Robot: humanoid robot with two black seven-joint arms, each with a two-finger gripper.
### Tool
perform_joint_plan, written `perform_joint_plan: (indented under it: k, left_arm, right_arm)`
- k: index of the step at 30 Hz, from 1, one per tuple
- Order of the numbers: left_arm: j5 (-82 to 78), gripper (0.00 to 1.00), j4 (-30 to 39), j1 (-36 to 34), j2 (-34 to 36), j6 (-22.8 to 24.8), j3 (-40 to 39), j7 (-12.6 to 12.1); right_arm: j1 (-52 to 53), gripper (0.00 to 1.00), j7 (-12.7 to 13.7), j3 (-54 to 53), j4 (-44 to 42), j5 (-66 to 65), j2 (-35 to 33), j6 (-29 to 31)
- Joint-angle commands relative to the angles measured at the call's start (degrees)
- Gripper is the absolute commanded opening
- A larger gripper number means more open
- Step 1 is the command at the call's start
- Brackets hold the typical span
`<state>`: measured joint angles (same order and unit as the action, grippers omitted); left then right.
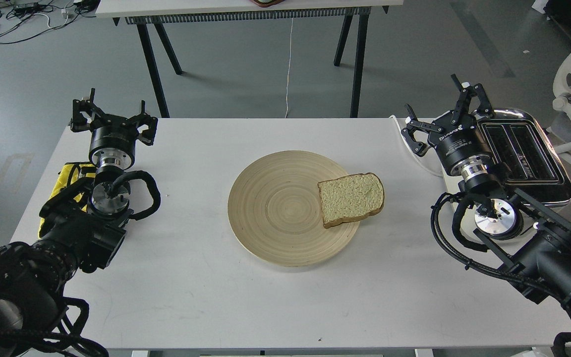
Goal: Put bread in toaster with right arm
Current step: 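Move the right gripper off the toaster toward the bread slice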
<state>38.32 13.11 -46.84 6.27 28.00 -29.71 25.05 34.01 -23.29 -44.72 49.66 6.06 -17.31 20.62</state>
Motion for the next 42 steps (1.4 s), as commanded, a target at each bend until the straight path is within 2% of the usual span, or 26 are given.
perform_joint_plan:
  k: [1, 11, 15, 25, 30, 36, 42]
  left_arm:
    - [0.0, 1.0, -0.01, 0.0, 0.06, 0.0, 0.09, -0.09]
    - [0.0, 1.0, -0.1, 0.0, 0.06, 0.0, -0.09, -0.18]
    - [0.0, 1.0, -0.01, 0.0, 0.06, 0.0, -0.09, -0.18]
    - [0.0, 1.0, -0.01, 0.0, 0.06, 0.0, 0.0, -0.18]
    - [0.0, 1.0, -0.1, 0.0, 0.06, 0.0, -0.09, -0.18]
    - [0.0, 1.0, -0.01, 0.0, 0.06, 0.0, 0.0, -0.18]
    - [0.0, 1.0, -0.01, 0.0, 0.06, 0.0, -0.09, -0.18]
  right_arm:
    - [0.09, 0.99, -0.09, 0.07, 0.08, -0.09, -0.01, 0.03]
    - [0.53, 0.99, -0.17, 0.78, 0.08, -1.14, -0.45, -0.67]
    - [0.97, 0.99, -0.17, 0.78, -0.09, -7.01, -1.06, -1.9]
    - [3.08, 0.99, 0.0, 0.95, 2.1, -29.16, -1.15, -16.39]
    - [3.16, 0.99, 3.42, 2.44, 3.95, -39.17, -1.85, -21.93]
    - [3.25, 0.99, 4.57, 9.29, 3.86, -53.24, -1.85, -32.47]
    - [3.43, 0.99, 6.68, 17.11, 3.69, -60.02, -1.85, -40.21]
